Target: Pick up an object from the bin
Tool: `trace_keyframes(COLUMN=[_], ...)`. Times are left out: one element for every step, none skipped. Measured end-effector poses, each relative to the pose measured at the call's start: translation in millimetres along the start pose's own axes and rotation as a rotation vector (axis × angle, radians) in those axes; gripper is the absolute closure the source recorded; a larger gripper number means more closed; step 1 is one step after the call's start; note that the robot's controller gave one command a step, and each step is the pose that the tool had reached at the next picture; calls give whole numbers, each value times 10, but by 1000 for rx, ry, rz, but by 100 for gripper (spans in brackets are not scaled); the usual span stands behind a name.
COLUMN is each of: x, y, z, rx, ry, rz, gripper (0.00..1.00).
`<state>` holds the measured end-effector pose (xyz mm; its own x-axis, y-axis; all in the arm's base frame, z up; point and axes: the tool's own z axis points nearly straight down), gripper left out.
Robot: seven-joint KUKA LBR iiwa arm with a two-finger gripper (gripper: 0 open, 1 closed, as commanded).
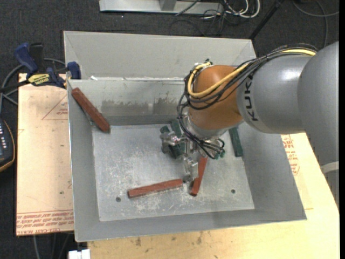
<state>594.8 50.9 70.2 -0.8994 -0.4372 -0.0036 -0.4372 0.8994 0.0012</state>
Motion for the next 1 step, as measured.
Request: trace_keyframes(x=[1060], y=[162], z=[-15], rx=[3], ry=[-7], rz=[0], gripper=[0])
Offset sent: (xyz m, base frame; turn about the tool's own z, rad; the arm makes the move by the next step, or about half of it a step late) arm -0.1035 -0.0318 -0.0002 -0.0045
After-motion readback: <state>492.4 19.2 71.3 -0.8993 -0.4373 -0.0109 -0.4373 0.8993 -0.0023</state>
